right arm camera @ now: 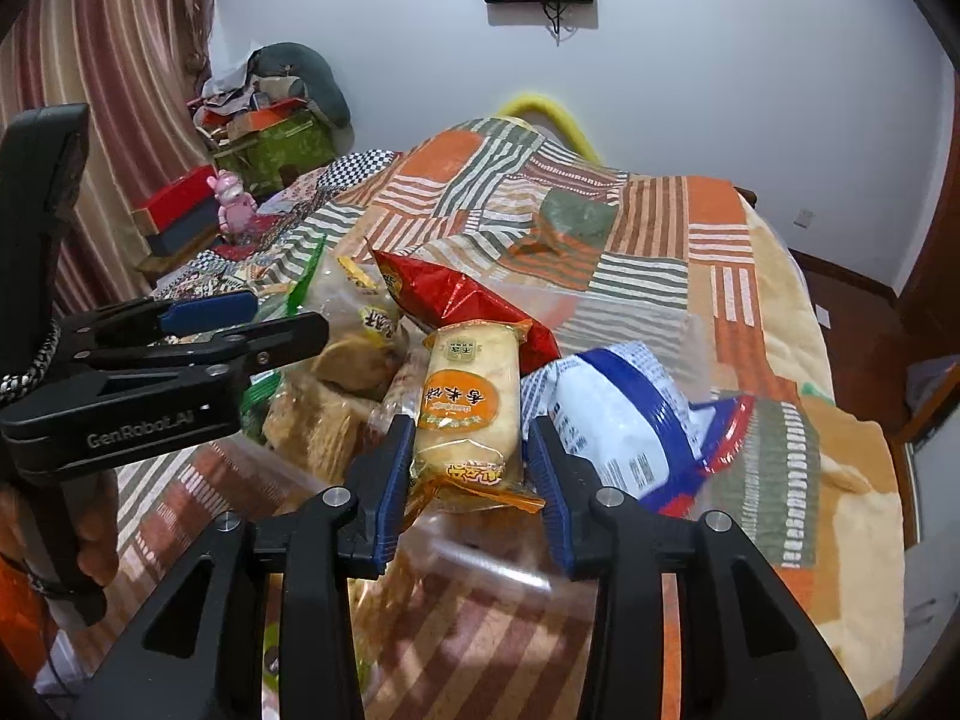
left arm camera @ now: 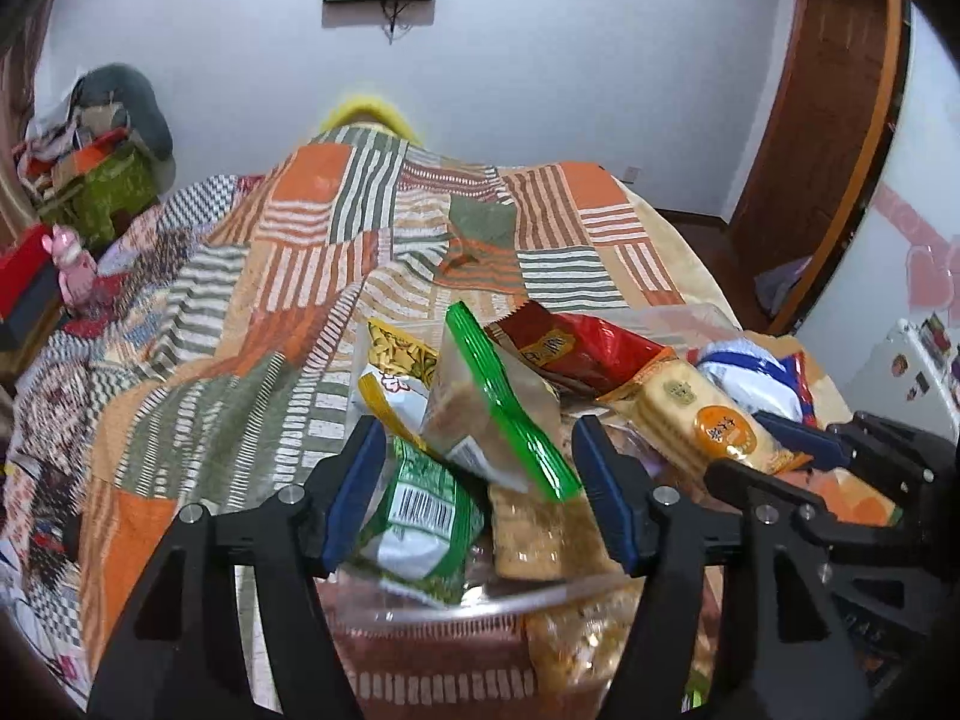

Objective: Organize snacks
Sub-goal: 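Lower the cookie pack into the box with the left tool while the right tool places the cake, then grasp the peanut brittle block with the left tool while the right tool grasps the jelly cup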

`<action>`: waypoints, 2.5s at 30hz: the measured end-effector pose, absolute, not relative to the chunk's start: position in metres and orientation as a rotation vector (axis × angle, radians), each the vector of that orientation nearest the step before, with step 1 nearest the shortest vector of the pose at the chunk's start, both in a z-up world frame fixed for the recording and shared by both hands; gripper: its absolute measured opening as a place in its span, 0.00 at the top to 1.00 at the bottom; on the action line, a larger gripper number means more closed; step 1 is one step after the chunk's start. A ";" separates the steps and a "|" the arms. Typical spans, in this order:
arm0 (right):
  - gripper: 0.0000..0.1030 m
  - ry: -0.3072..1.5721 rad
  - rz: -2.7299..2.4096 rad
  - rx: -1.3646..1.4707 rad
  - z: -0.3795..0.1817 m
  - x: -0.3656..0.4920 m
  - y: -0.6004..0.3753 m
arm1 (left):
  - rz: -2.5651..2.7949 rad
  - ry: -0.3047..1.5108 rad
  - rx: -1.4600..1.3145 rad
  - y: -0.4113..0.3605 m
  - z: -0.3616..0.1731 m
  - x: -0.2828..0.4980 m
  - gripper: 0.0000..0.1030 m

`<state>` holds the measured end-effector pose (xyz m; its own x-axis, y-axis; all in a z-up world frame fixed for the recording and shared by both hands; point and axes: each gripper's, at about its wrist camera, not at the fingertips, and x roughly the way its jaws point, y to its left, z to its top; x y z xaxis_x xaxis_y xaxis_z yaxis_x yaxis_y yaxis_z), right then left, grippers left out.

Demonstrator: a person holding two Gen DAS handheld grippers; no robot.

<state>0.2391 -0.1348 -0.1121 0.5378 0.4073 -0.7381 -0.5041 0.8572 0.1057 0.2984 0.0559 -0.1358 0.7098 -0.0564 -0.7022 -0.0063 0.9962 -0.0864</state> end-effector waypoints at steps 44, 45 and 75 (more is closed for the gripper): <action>0.59 0.948 0.558 -0.072 -0.142 0.166 -0.162 | -0.166 0.950 -0.124 0.025 -0.179 0.210 0.28; 0.59 0.940 0.548 -0.065 -0.139 0.166 -0.167 | -0.174 0.957 -0.129 0.020 -0.181 0.216 0.27; 0.59 0.869 0.468 0.046 -0.113 0.169 -0.217 | -0.220 0.976 -0.118 -0.021 -0.200 0.250 0.26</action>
<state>0.1691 -0.2166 -0.1132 0.5517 0.4140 -0.7241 -0.3768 0.8982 0.2265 0.2496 -0.0209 -0.1996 0.5408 -0.2379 -0.8068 0.1319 0.9713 -0.1980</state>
